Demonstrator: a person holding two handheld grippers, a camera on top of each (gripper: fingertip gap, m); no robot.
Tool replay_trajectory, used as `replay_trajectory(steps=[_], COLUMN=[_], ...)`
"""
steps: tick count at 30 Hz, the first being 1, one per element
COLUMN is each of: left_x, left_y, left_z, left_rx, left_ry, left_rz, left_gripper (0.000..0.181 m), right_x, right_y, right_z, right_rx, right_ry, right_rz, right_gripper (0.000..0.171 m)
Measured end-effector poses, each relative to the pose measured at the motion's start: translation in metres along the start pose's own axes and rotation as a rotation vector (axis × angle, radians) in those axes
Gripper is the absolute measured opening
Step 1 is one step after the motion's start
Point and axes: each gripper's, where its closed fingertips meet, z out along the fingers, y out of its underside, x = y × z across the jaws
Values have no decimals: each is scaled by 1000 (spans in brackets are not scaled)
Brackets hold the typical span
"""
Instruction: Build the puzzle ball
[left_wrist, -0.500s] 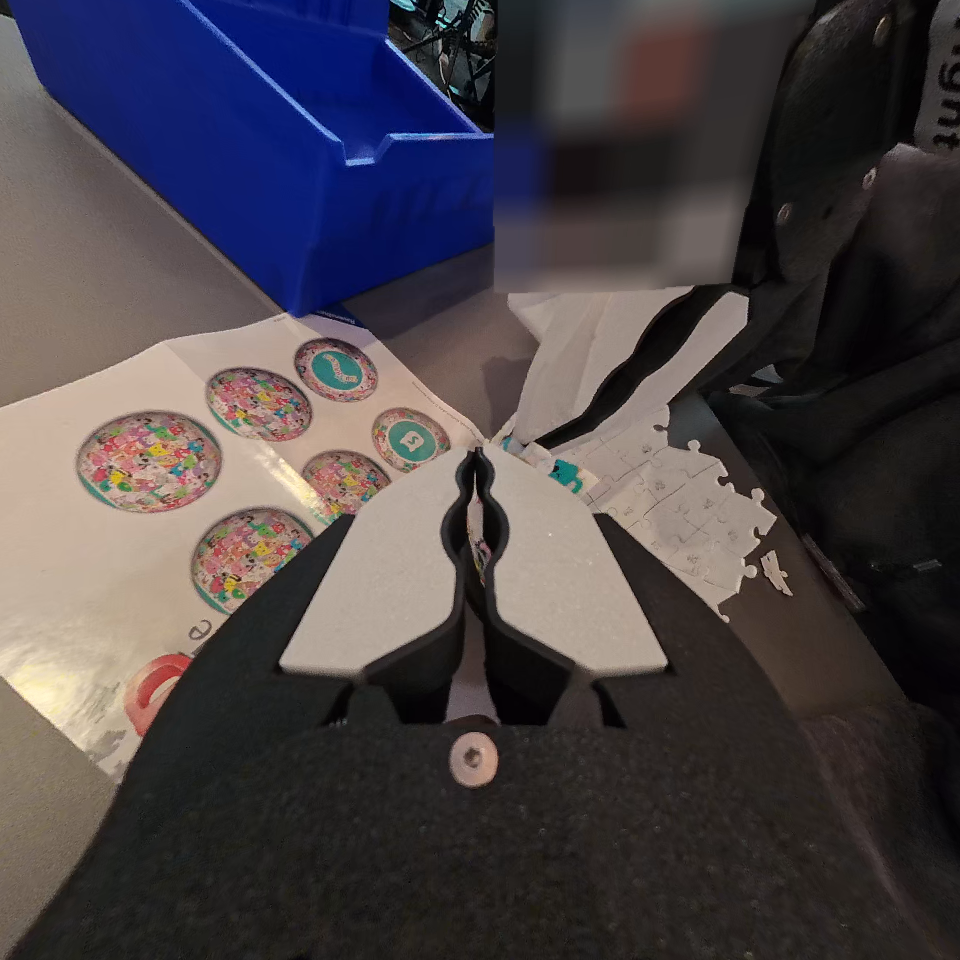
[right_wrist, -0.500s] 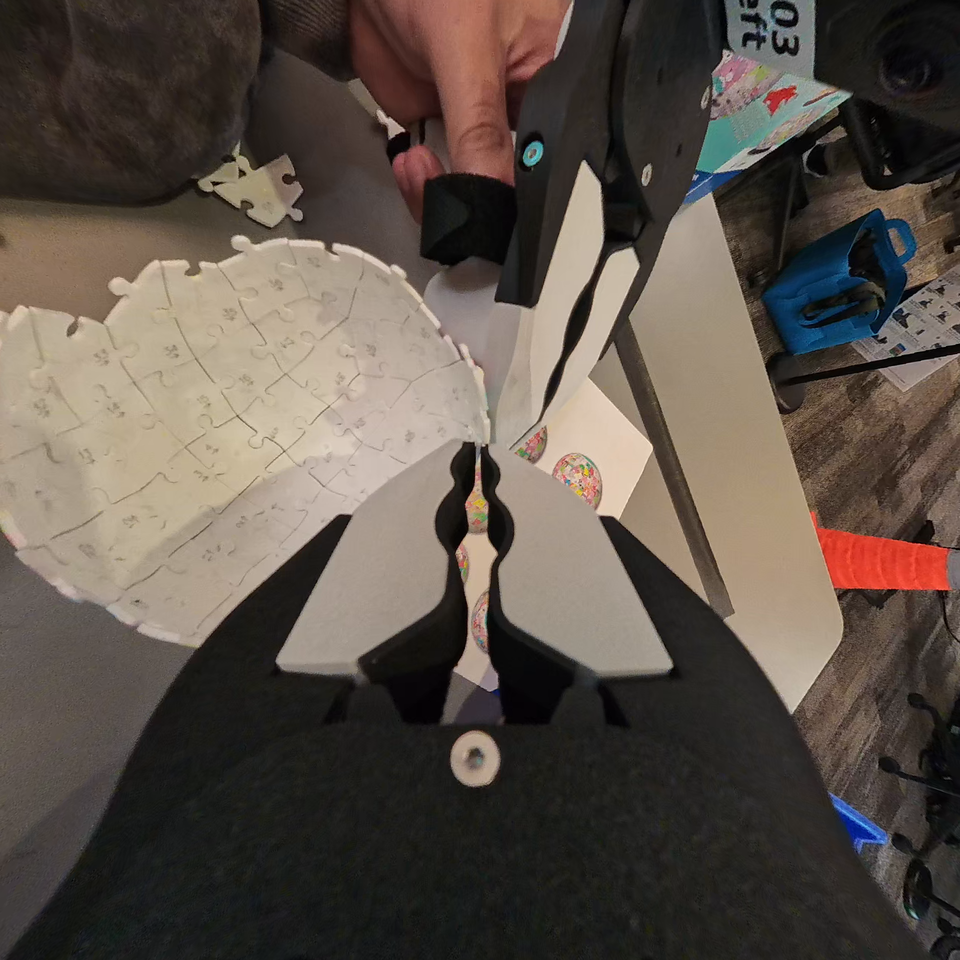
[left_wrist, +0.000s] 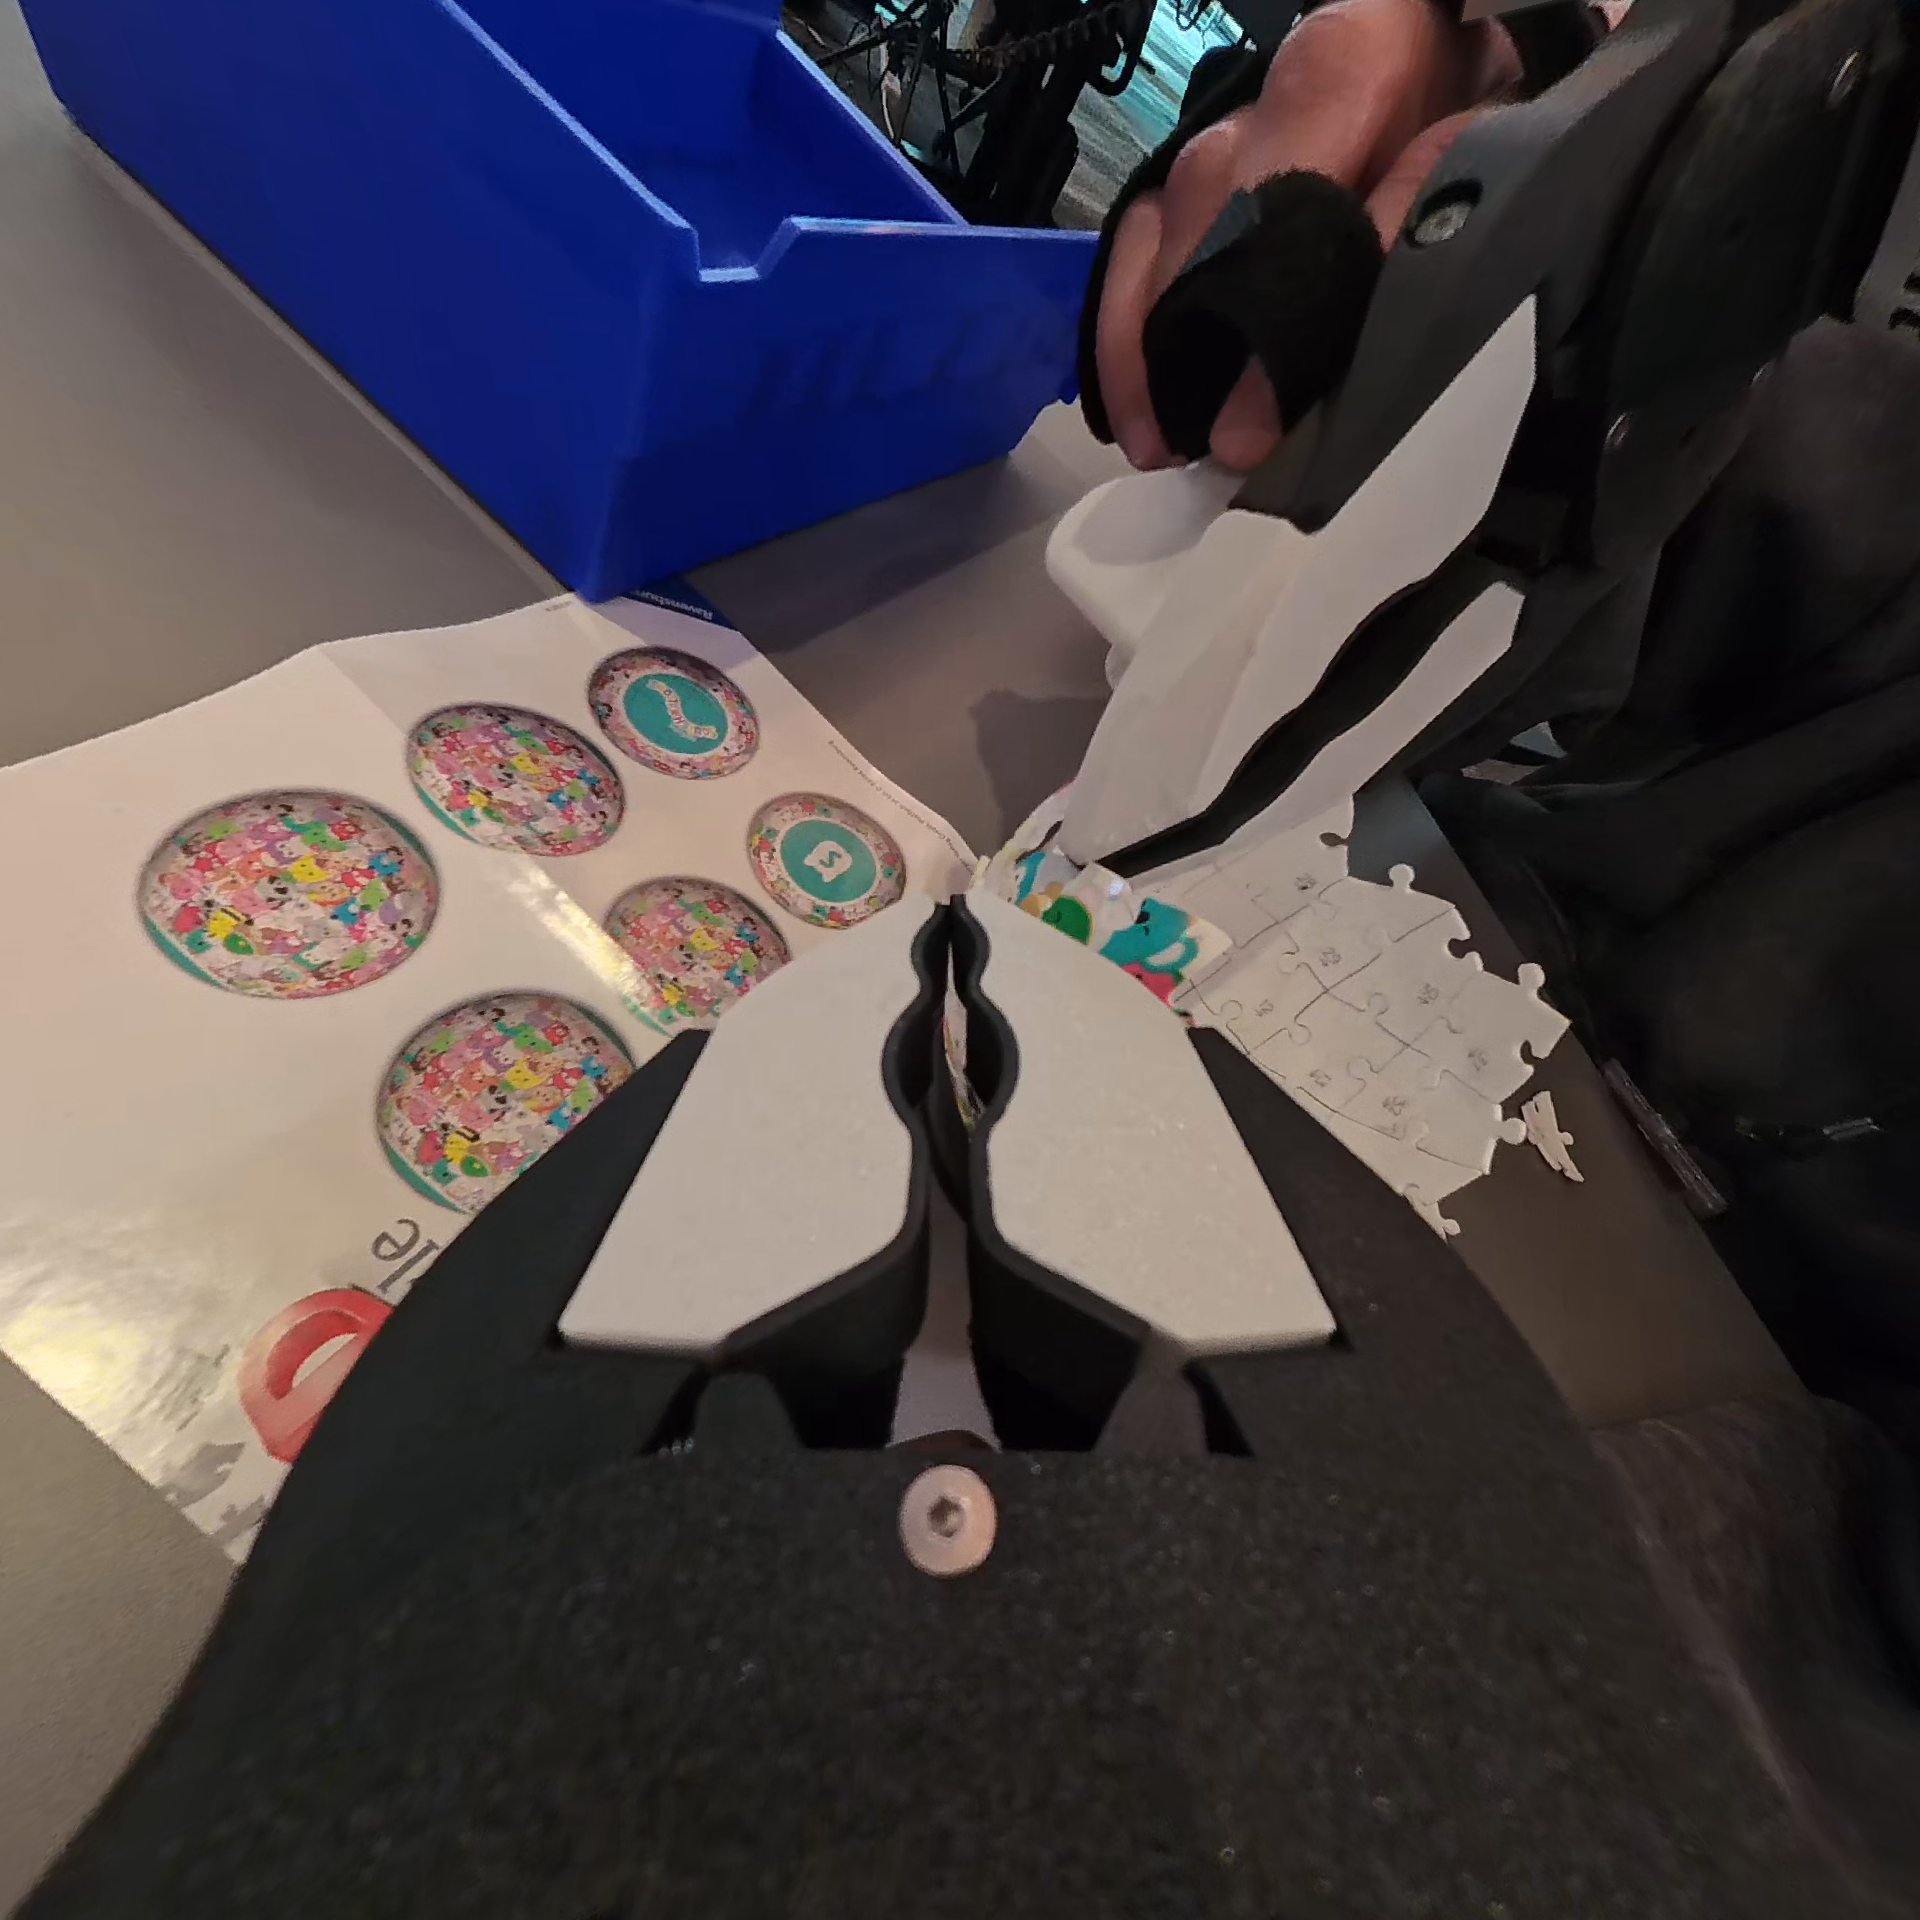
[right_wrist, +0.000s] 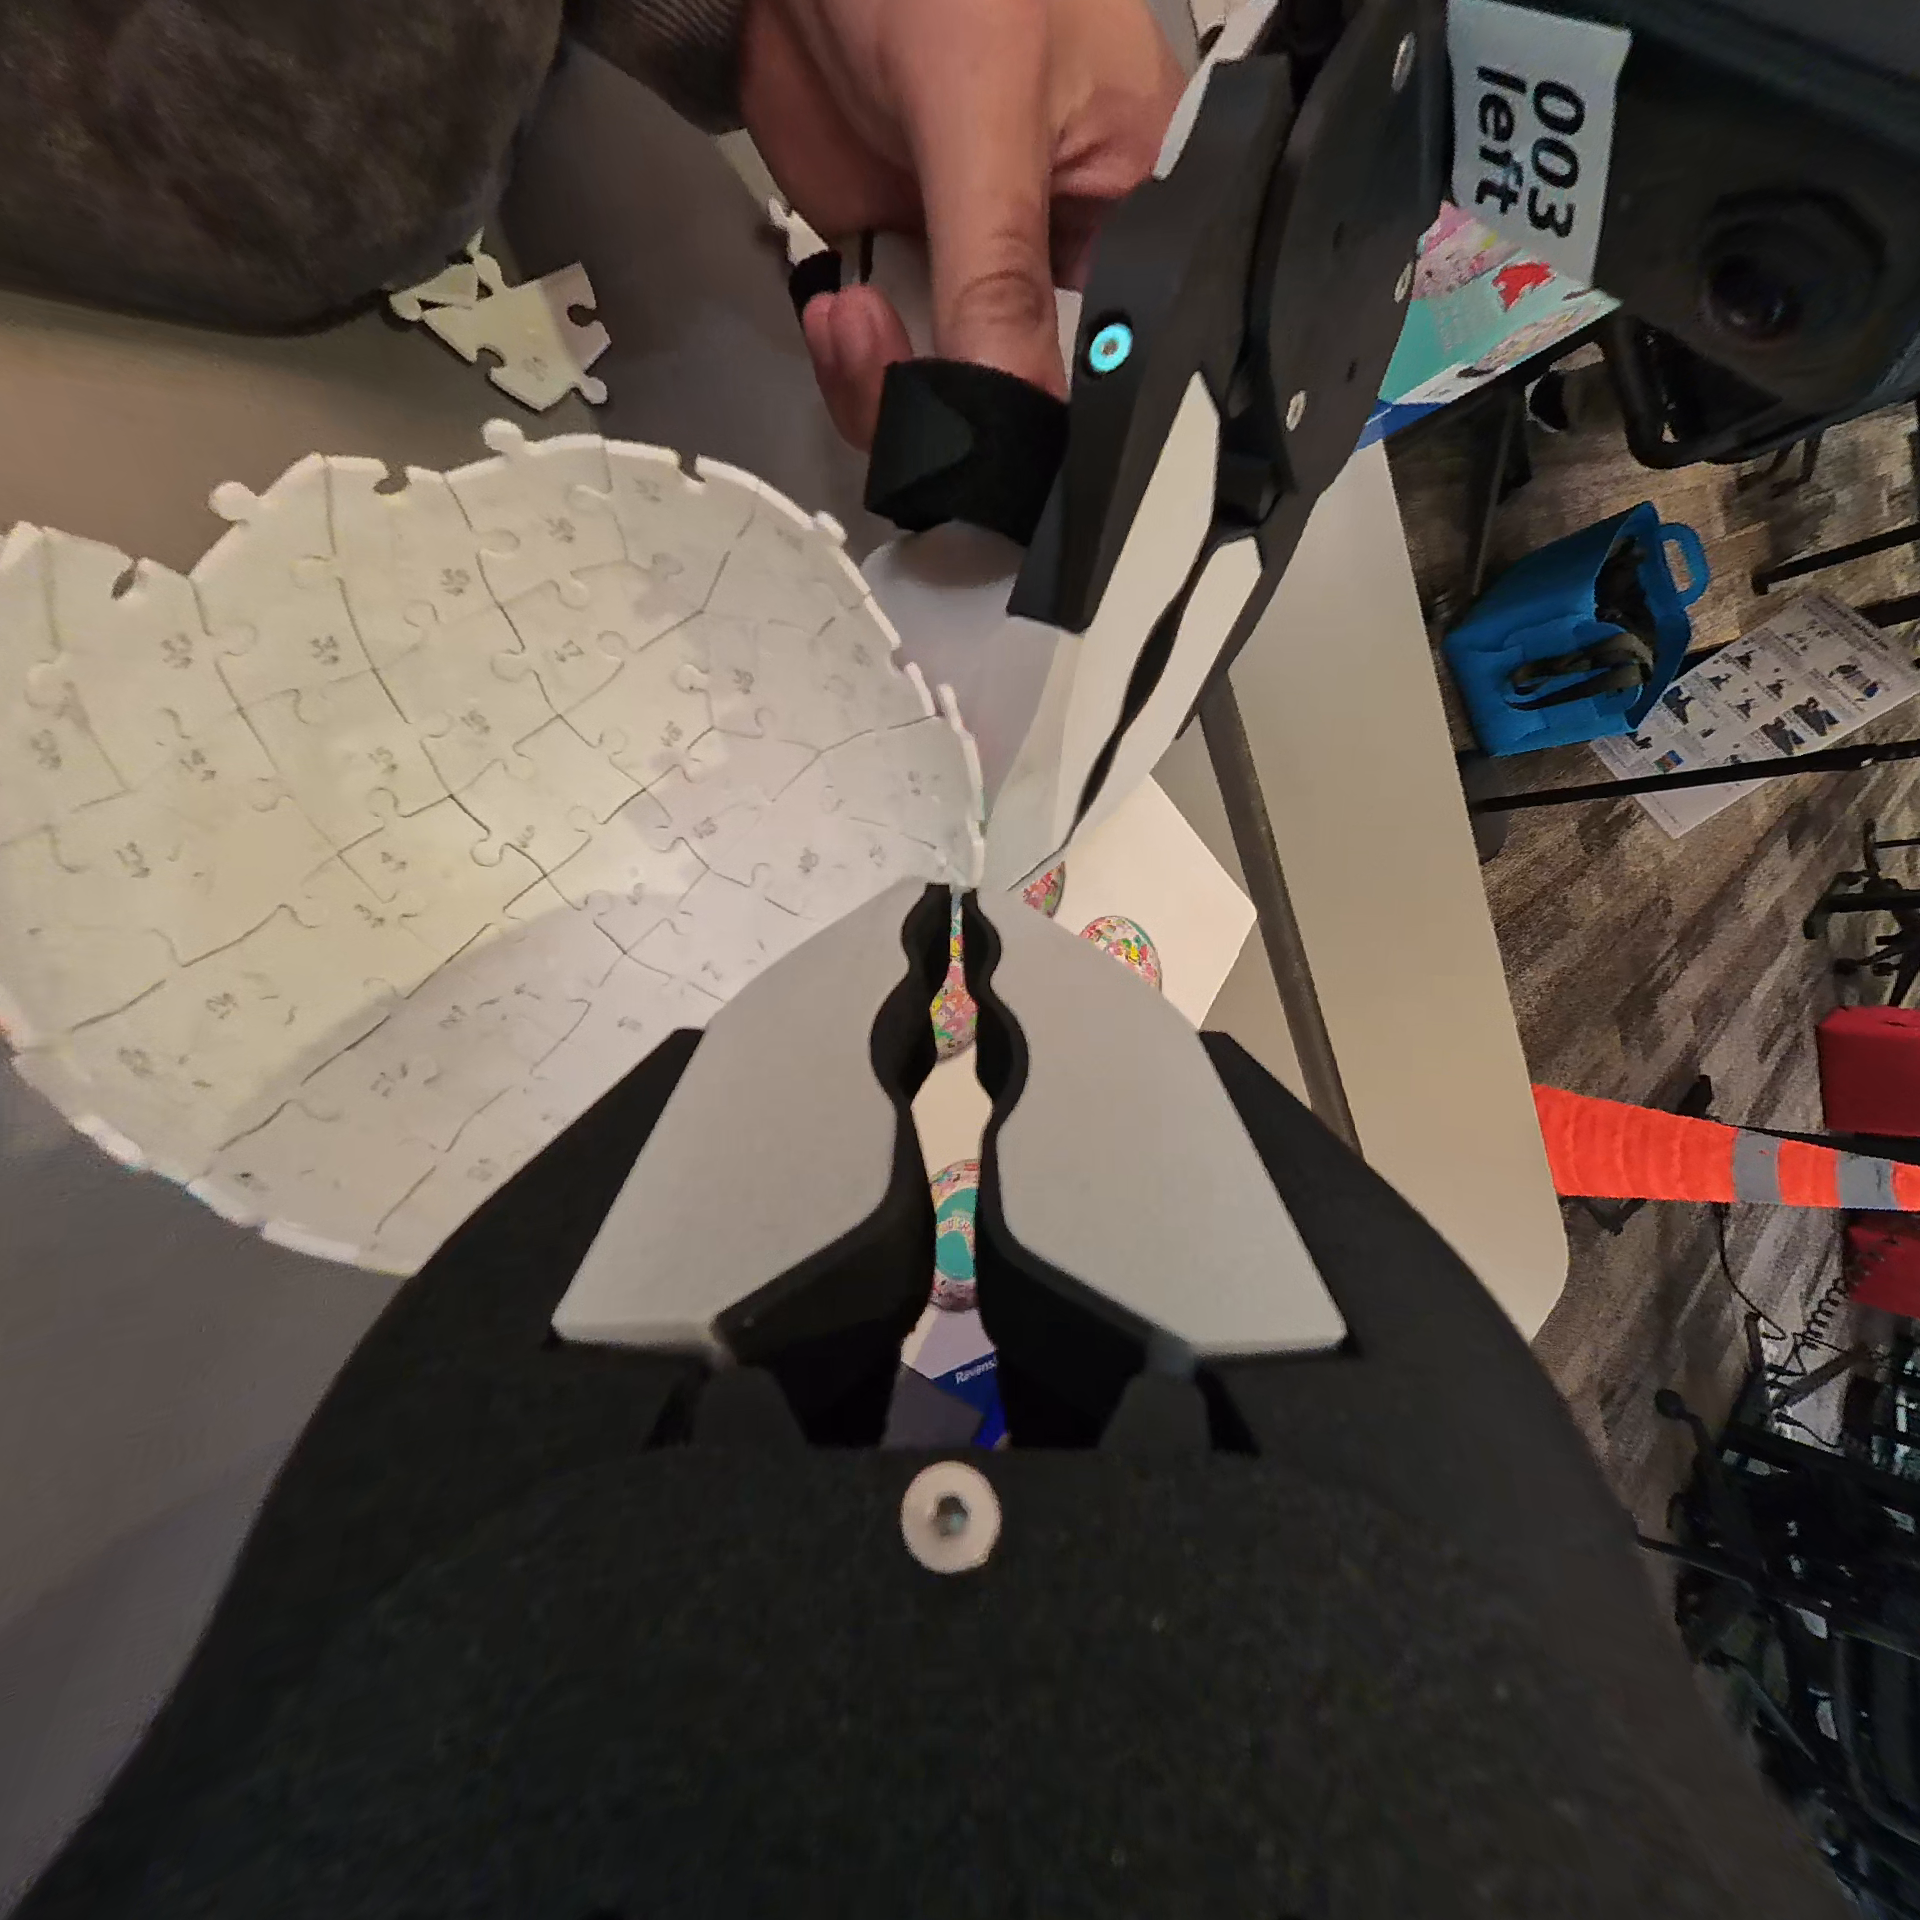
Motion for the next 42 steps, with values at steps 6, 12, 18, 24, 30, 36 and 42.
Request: replay_trajectory(steps=[6,12,18,24,30,36,42], left_x=[0,-2,1,2,0,-1,0], left_y=[0,2,0,-1,0,2,2], left_z=[0,-1,-1,-2,-1,-1,0], left_rx=[2,-2,9,14,7,2,2], left_ry=[-4,-9,0,2,-1,-7,-6], left_rz=[-1,-8,2,5,-1,-3,-1], left_gripper=[0,0,0,0,0,0,0], right_x=[1,1,2,2,2,3,3], right_y=[0,0,0,0,-1,1,2], right_z=[0,-2,-4,-2,-1,-2,-1], right_rx=[-18,-37,-30,-32,-37,-34,-35], right_ry=[15,53,49,48,69,87,86], right_rz=[-24,-56,-37,-46,-54,-16,13], right_gripper=[2,2,2,2,2,2,2])
